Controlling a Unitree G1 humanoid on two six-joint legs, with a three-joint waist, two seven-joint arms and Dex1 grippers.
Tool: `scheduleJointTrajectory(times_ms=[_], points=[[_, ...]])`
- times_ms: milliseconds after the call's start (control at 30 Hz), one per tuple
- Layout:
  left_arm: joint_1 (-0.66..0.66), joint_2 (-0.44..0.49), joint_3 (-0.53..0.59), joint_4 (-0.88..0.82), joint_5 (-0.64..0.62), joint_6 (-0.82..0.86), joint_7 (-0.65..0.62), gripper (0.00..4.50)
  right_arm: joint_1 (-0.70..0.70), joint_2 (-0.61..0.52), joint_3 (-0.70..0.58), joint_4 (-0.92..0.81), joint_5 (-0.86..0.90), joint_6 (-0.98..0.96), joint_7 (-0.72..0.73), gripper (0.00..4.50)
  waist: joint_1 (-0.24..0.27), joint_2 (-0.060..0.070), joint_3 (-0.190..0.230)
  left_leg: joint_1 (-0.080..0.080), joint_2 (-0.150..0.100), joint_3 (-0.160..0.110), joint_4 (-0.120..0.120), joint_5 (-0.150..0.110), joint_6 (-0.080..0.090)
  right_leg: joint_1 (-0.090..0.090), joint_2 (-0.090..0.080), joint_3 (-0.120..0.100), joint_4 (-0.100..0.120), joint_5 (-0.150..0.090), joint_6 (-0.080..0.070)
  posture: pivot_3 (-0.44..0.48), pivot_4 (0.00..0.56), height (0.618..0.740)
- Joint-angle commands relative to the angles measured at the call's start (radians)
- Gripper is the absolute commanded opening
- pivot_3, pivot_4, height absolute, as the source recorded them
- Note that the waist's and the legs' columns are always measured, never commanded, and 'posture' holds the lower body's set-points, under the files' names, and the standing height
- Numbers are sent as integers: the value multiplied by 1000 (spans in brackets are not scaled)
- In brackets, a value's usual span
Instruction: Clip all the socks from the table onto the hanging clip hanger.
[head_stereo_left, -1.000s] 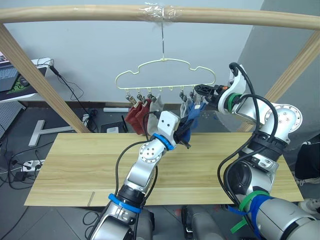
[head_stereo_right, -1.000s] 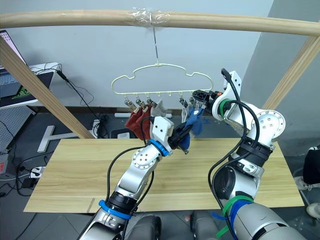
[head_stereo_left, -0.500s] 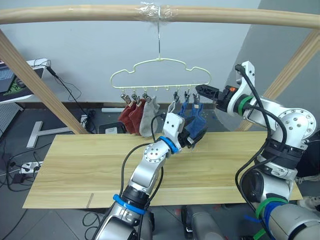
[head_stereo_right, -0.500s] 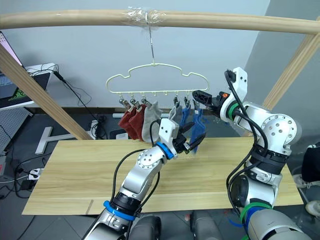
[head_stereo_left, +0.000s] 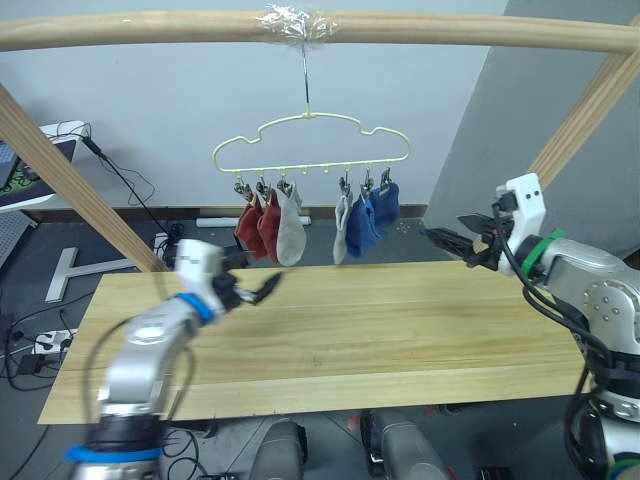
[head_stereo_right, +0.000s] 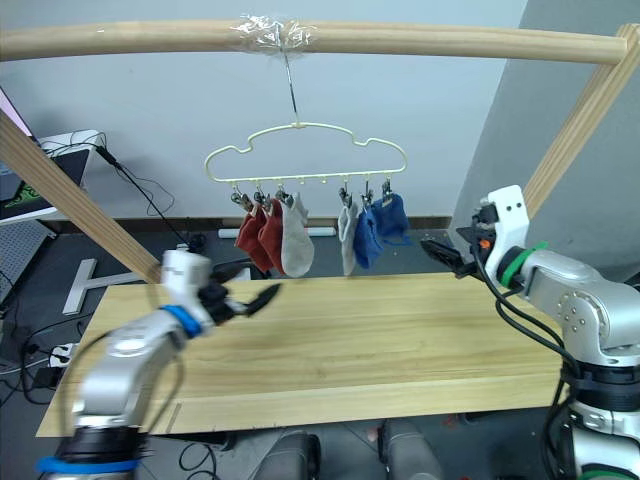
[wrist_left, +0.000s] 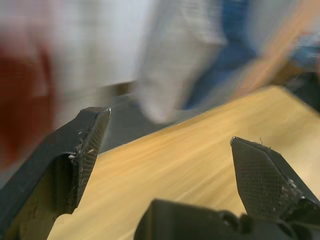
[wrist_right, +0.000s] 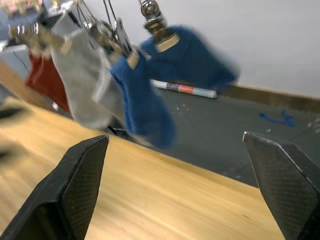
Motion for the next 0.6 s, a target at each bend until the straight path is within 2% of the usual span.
scheduleJointTrajectory(times_ms=[33, 100, 233, 300, 400, 600], points=[[47, 109, 119, -40, -35, 30, -47, 4457, 35, -67, -18, -16, -43, -131, 90, 4500, 4, 0, 0, 0, 0, 0, 0, 0, 0, 0, 0, 0, 0, 0, 0, 45, 182, 740], [88, 186, 199, 9, -30, 11, -75, 4457, 72, -104, -14, -6, -74, -211, 146, 4500, 9, 0, 0, 0, 0, 1, 0, 0, 0, 0, -1, 0, -1, 0, 0, 58, 179, 740], [139, 261, 301, 115, -27, -28, -107, 4457, 120, -106, -16, 16, -94, -300, 191, 4500, 16, -1, 1, 0, -1, 1, 0, 0, 0, 0, -6, 0, -3, 0, 0, 67, 174, 740], [148, 270, 331, 171, -30, -50, -112, 4457, 142, -77, -21, 57, -116, -333, 162, 4500, 22, -1, 0, 0, -1, 1, 0, 0, 0, 0, -6, 0, -3, 0, 0, 80, 171, 740], [158, 277, 319, 222, 18, -118, -98, 4457, 169, -71, -6, 78, -152, -385, 173, 4500, 29, -1, 0, 0, -1, 2, 0, 0, 0, 0, -7, 1, -3, 0, 0, 80, 171, 740], [149, 237, 301, 190, -3, -118, -81, 4457, 160, -78, -9, 63, -148, -382, 181, 4500, 36, -1, 0, -1, 0, 1, 0, 0, 0, 1, -7, 0, -2, 0, 0, 81, 166, 740]])
